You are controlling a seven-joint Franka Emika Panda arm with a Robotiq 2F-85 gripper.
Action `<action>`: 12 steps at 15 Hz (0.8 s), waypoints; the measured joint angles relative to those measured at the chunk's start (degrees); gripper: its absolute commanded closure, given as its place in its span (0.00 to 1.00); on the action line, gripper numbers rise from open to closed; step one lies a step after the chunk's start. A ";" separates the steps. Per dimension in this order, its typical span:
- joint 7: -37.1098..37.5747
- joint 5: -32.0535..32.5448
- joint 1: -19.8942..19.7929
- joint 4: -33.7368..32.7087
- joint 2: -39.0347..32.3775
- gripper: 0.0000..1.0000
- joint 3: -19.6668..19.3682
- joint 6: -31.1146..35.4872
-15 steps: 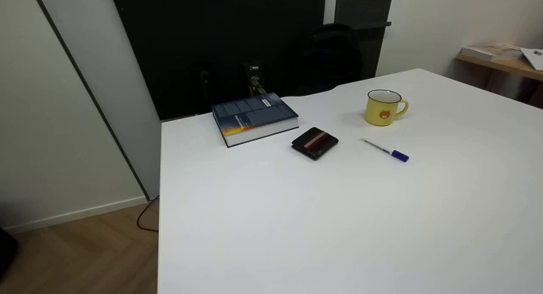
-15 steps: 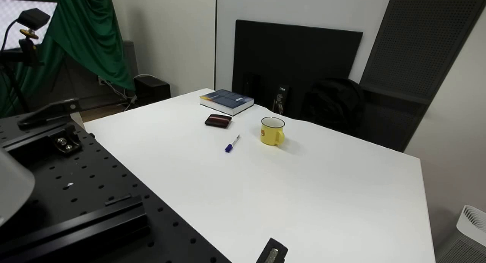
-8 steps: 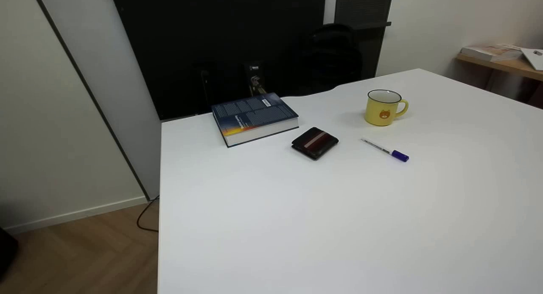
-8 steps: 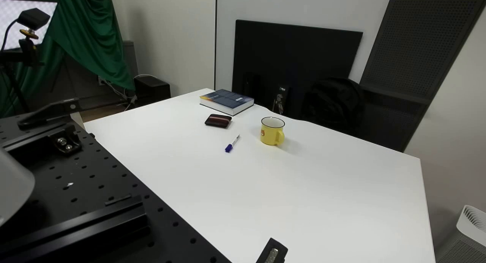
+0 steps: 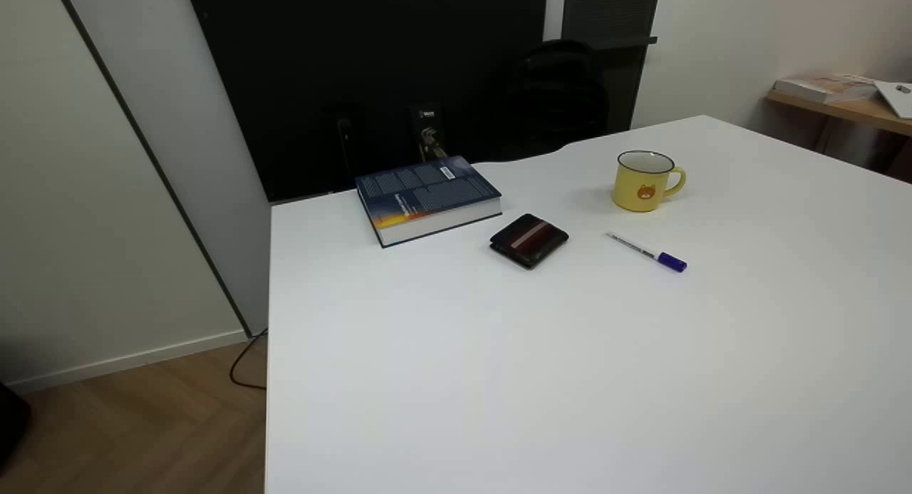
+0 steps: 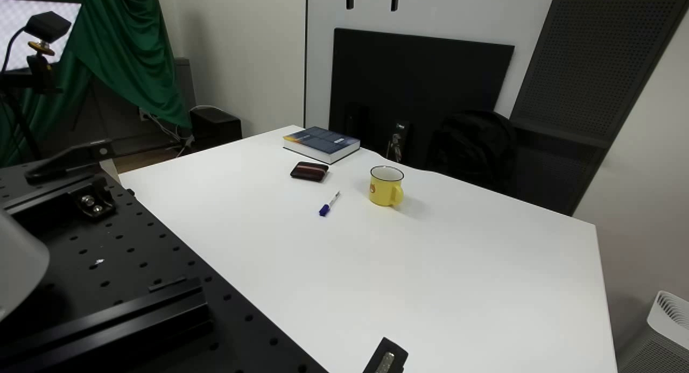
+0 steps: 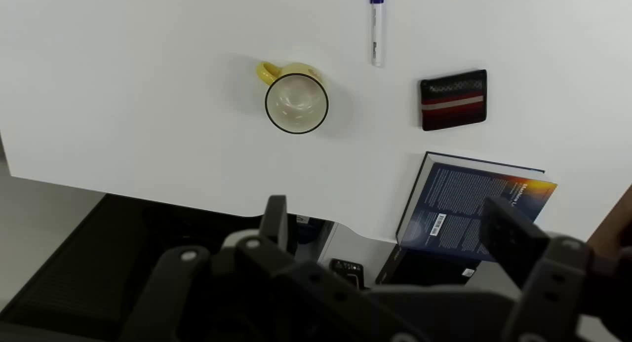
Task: Put the pen in the cup
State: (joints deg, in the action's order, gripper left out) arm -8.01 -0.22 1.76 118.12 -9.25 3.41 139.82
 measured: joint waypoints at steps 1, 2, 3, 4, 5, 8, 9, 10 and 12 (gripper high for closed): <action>0.00 -0.01 0.22 -0.73 -1.14 0.00 0.28 -0.16; 0.00 -0.01 0.44 -1.50 -2.32 0.00 0.61 -0.33; 0.00 0.00 0.74 -2.22 -3.52 0.00 0.85 -0.51; 0.00 0.02 1.03 -2.95 -4.66 0.00 1.07 -0.69; 0.00 0.04 1.26 -3.64 -5.74 0.00 1.31 -0.90; 0.59 0.83 2.10 -5.91 -8.71 0.00 1.35 -3.04; 1.31 1.49 2.33 -6.71 -9.52 0.00 1.25 -4.37; 1.56 1.59 2.42 -7.38 -10.14 0.00 1.24 -5.00; 1.63 1.63 2.45 -7.94 -10.58 0.00 1.17 -5.43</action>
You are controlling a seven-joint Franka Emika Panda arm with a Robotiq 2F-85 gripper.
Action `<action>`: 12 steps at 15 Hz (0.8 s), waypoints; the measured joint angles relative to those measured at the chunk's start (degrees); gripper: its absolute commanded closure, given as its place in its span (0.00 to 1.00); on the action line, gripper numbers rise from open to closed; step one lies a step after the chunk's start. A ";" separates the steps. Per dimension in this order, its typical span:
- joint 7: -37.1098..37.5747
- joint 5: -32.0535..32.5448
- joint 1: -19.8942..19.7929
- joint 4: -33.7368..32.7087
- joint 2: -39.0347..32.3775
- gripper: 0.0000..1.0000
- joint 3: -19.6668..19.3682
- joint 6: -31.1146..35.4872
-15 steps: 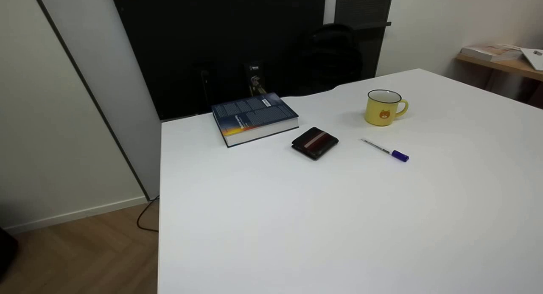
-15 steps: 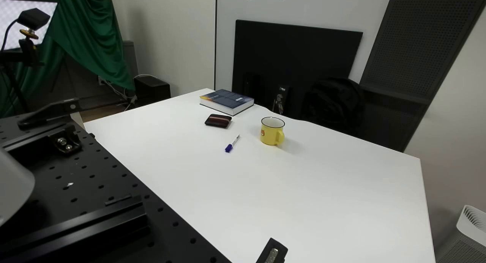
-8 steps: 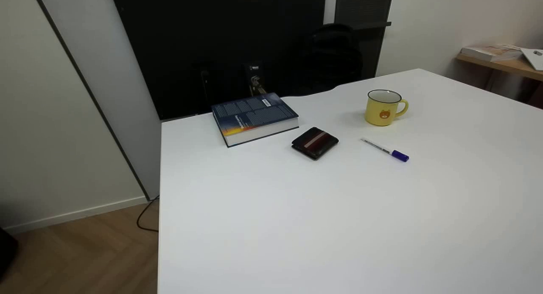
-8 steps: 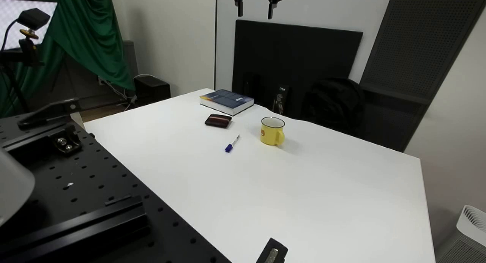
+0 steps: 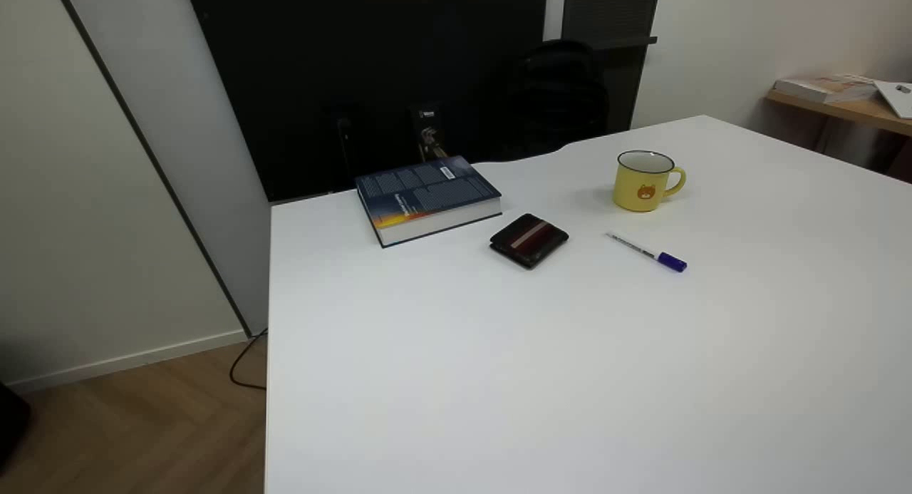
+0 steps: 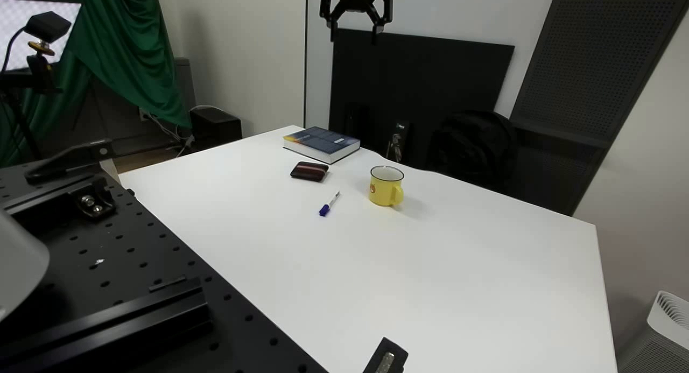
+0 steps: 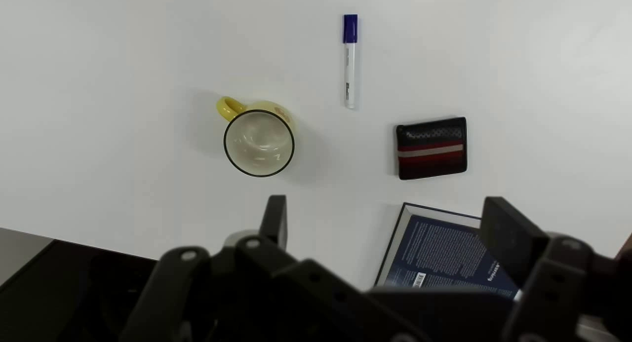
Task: Put the pen in the cup
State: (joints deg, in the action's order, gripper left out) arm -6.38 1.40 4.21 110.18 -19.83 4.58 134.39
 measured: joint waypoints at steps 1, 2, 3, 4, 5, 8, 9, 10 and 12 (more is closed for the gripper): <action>0.01 0.01 0.00 -0.10 0.00 0.00 -0.03 -0.10; 0.02 0.01 0.00 -0.18 0.00 0.00 -0.05 -0.16; 0.02 0.01 0.00 -0.23 0.00 0.00 -0.05 -0.21; 0.03 0.01 0.00 -0.27 0.00 0.00 -0.05 -0.23; 0.03 0.01 0.00 -0.29 0.00 0.00 -0.05 -0.25; -0.02 -0.25 -0.14 0.10 -0.47 0.00 -0.06 -0.91; -0.02 -0.36 -0.33 0.45 -1.12 0.00 -0.11 -1.03; -0.02 -0.39 -0.54 0.73 -1.95 0.00 -0.22 -0.99; -0.14 -0.42 -0.98 0.92 -3.88 0.00 -0.45 -0.35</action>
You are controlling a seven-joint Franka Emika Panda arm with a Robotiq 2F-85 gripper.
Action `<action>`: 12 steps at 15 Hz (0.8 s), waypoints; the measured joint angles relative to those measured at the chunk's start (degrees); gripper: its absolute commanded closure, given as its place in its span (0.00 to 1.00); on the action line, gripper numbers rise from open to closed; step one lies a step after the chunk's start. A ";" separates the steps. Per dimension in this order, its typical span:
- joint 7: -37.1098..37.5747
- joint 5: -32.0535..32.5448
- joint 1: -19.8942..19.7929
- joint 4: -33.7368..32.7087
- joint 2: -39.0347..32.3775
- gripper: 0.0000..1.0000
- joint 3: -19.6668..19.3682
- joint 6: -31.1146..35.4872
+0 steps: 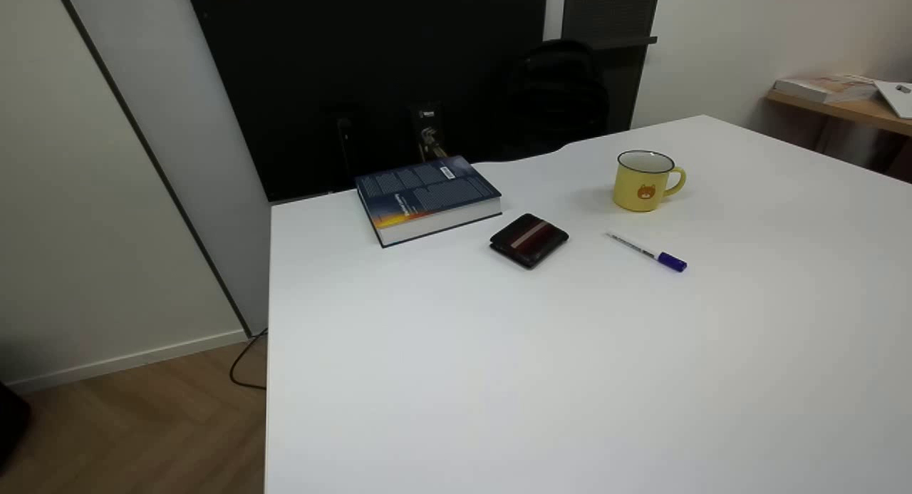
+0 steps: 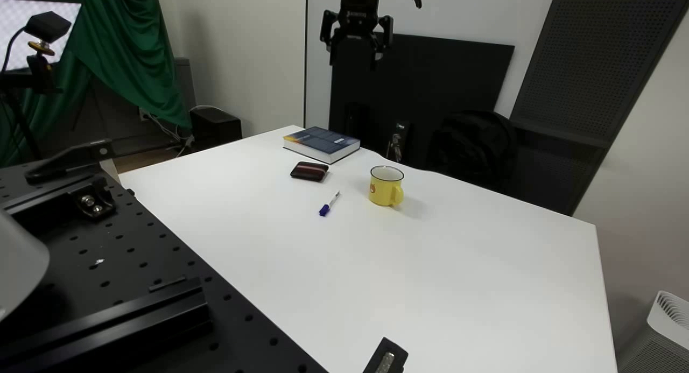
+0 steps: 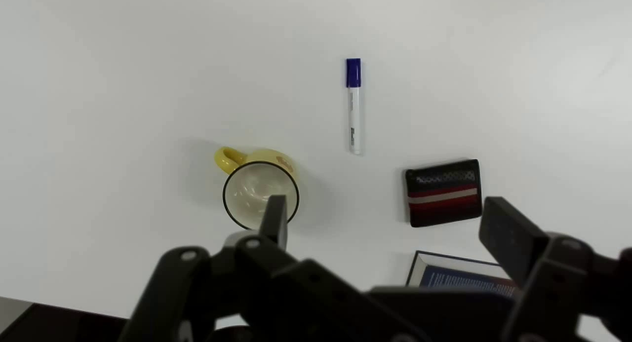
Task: Put the pen in the cup
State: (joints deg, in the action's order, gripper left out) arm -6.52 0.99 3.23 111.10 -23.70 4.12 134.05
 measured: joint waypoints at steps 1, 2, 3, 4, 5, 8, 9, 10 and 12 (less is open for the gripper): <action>-0.23 0.00 -0.21 0.04 -0.95 0.00 -0.05 0.81; -0.61 -0.16 -0.41 0.09 -1.85 0.00 -0.03 2.11; -1.00 -0.19 -0.55 0.13 -2.68 0.00 0.00 3.75; -1.31 -0.19 -0.63 0.17 -3.50 0.00 0.03 5.56; -1.52 -0.19 -0.66 0.17 -4.25 0.00 0.07 7.22; -2.48 -0.22 -0.72 0.10 -6.31 0.00 0.55 10.72; -2.90 -0.22 -0.73 -0.08 -6.93 0.00 0.84 11.03; -2.97 -0.15 -0.65 -0.13 -7.30 0.00 0.91 11.05; -2.97 -0.12 -0.62 -0.12 -7.47 0.00 0.90 11.06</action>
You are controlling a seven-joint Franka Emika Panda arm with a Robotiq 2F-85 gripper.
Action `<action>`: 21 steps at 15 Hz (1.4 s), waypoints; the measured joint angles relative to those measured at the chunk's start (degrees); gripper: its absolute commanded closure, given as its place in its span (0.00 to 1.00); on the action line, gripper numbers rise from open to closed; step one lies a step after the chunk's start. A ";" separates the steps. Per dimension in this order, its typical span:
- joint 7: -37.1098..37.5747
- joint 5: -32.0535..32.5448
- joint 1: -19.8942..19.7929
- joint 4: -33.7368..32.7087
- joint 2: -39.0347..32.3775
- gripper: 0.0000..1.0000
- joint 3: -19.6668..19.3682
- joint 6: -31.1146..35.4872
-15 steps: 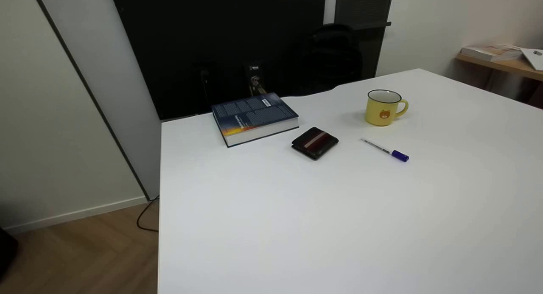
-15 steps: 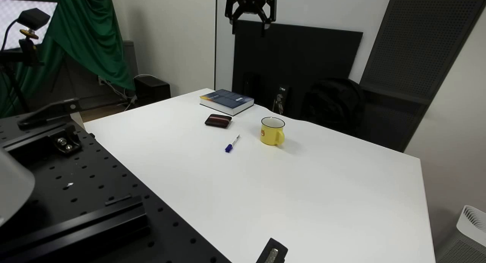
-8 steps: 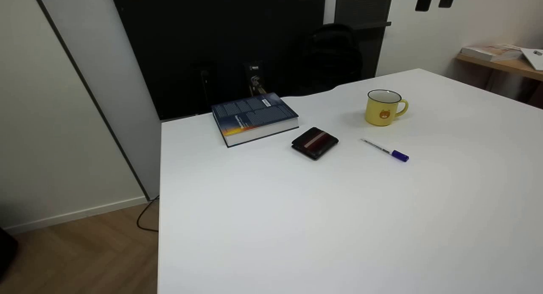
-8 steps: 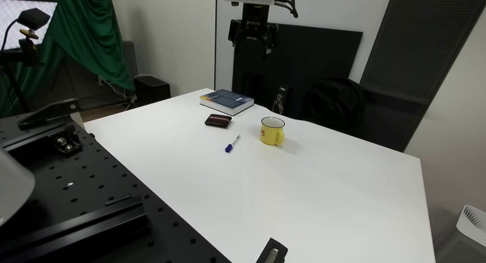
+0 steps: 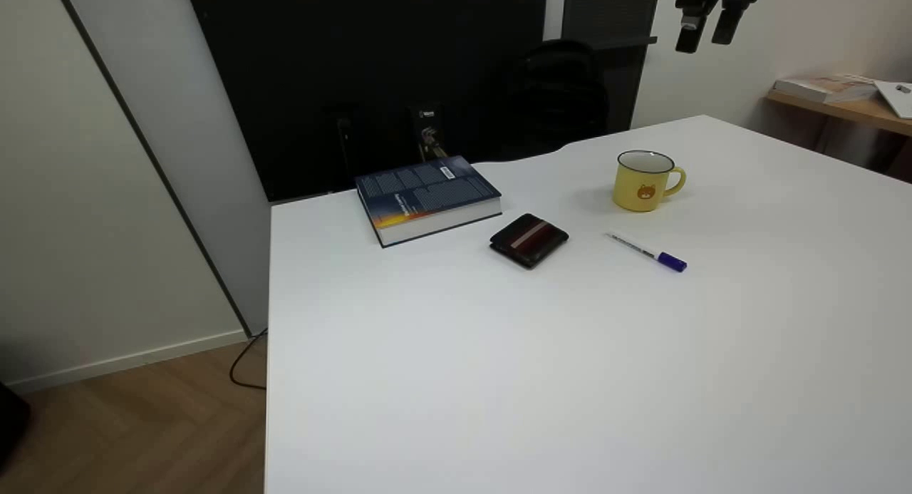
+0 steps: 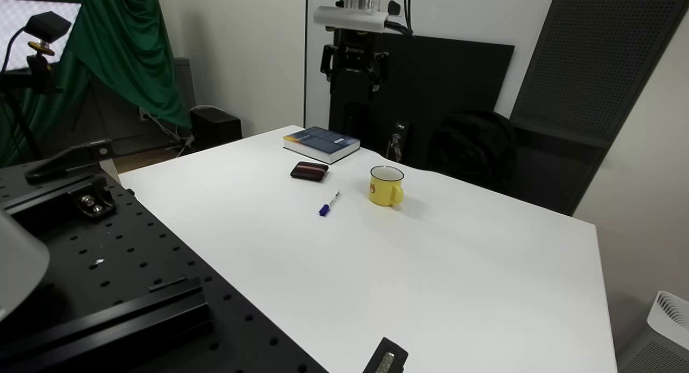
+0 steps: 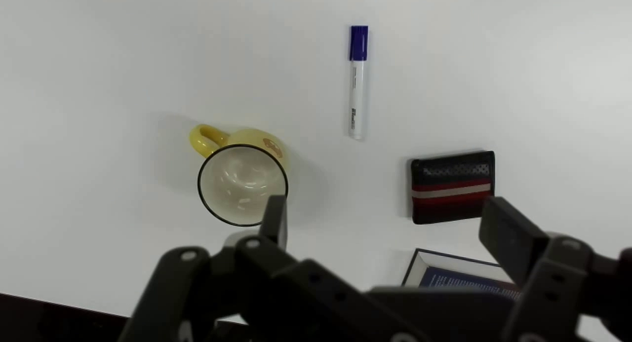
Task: Put the pen in the cup
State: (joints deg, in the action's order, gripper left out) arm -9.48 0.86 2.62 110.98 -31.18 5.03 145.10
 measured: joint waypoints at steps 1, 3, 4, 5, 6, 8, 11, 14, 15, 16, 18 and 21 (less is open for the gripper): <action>0.00 0.00 -0.03 0.00 0.01 0.00 -0.01 0.00; 0.00 0.00 -0.04 0.00 0.01 0.00 -0.03 0.00; 0.00 0.00 -0.04 0.00 0.01 0.00 -0.03 0.00; 0.00 0.00 -0.04 0.00 0.01 0.00 -0.03 0.00; 0.00 0.00 -0.05 0.00 0.01 0.00 -0.04 0.00; -0.01 -0.02 -0.29 1.51 -0.30 0.00 -0.25 2.96; -2.21 -0.22 -2.72 7.86 -2.90 0.00 -0.22 17.05; -6.73 0.76 -6.42 12.81 -7.45 0.00 1.15 31.46; -7.31 1.74 -7.34 14.43 -9.31 0.00 1.57 35.64; -7.46 3.17 -7.92 15.79 -11.22 0.00 1.82 39.35; -7.46 6.36 -8.11 17.36 -14.86 0.00 1.81 45.93; -7.42 10.01 -8.13 17.32 -19.04 0.00 1.93 50.82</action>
State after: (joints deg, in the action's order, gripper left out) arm -16.90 10.87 -5.52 128.29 -50.22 6.96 195.92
